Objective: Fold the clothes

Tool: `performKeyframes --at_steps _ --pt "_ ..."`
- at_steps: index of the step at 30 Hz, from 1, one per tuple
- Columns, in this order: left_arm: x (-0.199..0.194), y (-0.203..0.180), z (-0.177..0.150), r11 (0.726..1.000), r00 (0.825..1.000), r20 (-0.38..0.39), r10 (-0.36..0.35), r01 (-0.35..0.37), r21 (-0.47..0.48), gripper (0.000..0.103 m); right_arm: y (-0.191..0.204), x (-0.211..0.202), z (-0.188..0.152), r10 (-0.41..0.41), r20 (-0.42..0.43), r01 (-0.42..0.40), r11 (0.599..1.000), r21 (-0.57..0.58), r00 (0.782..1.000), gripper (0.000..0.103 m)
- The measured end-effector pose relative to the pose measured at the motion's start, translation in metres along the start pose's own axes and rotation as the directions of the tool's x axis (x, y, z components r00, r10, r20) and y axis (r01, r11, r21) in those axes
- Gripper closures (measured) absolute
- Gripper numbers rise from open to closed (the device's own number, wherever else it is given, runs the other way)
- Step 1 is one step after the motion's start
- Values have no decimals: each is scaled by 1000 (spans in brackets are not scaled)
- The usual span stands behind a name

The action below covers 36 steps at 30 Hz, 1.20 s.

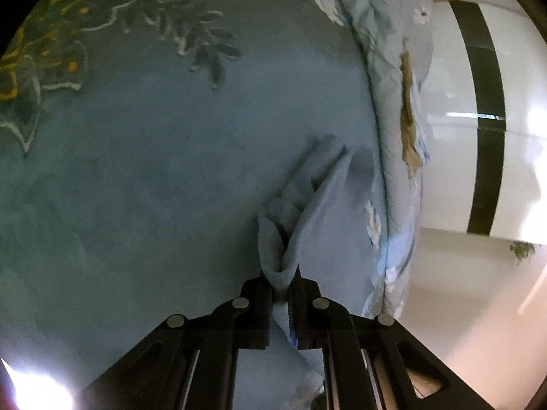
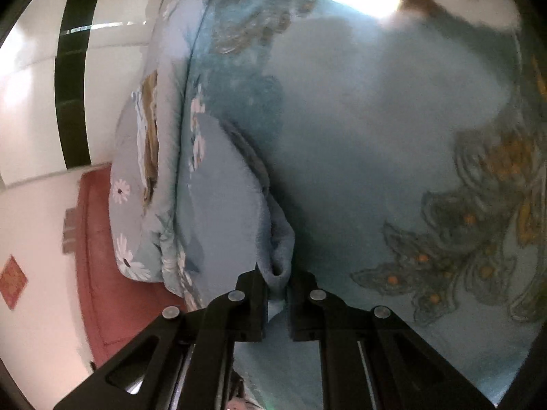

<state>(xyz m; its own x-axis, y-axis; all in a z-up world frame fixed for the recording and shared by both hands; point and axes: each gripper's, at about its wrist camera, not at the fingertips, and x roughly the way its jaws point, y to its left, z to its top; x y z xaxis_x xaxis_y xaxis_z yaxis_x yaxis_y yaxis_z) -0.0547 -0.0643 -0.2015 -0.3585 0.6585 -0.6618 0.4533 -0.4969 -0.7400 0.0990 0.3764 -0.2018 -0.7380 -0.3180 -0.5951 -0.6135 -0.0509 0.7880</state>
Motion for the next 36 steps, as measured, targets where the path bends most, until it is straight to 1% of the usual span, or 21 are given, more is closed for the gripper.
performKeyframes --at_steps 3,6,7,9,10,12,14,16,17,20,23,27,29,33,34,36 --pt "-11 1 1 1000 1000 -10 -28 28 -2 93 1 -1 -2 -2 2 2 1000 -16 1000 95" --pt "-27 5 4 1000 1000 18 -15 15 -16 91 4 -1 -3 -7 1 7 999 -36 1000 95" --pt "-34 3 3 1000 999 39 0 0 2 91 3 -3 -3 -10 0 10 999 -40 1000 95" --pt "-42 -15 0 995 996 77 35 -42 88 91 2 -4 -4 -9 0 9 999 -43 1000 95" --pt "-42 -28 -3 989 996 80 39 -50 142 91 2 -4 -4 -9 -1 9 999 -43 1000 95" --pt "-32 -55 -17 970 999 38 9 -18 241 91 1 -4 -5 -18 -1 18 999 -42 1000 95" --pt "-14 -75 -30 952 1000 -20 -9 15 305 91 1 -4 -4 -28 -2 28 999 -37 1000 95" --pt "14 -88 -46 932 997 -82 13 17 363 91 2 -6 -4 -27 1 27 999 -32 1000 95" --pt "28 -90 -53 928 994 -111 23 20 373 91 5 -7 -4 -27 4 27 999 -40 1000 95" --pt "63 -90 -70 923 981 -188 43 33 383 91 15 -7 -5 -44 13 45 996 -78 999 95" --pt "93 -84 -83 921 961 -249 119 -13 388 91 20 -7 -7 -60 21 61 994 -91 998 95" --pt "108 -47 -87 960 945 -309 111 -22 281 92 33 -5 -10 -88 19 90 989 -121 996 95" --pt "99 -34 -88 969 943 -321 86 -4 248 91 43 -3 -14 -102 26 105 983 -151 994 95" --pt "88 -38 -86 954 941 -323 100 2 299 91 71 1 -24 -127 45 134 960 -245 991 95" --pt "82 -39 -84 953 943 -319 95 6 302 91 79 2 -27 -132 49 140 952 -271 990 95" --pt "63 -42 -68 953 960 -274 59 28 301 91 98 5 -35 -141 59 153 932 -329 988 95"
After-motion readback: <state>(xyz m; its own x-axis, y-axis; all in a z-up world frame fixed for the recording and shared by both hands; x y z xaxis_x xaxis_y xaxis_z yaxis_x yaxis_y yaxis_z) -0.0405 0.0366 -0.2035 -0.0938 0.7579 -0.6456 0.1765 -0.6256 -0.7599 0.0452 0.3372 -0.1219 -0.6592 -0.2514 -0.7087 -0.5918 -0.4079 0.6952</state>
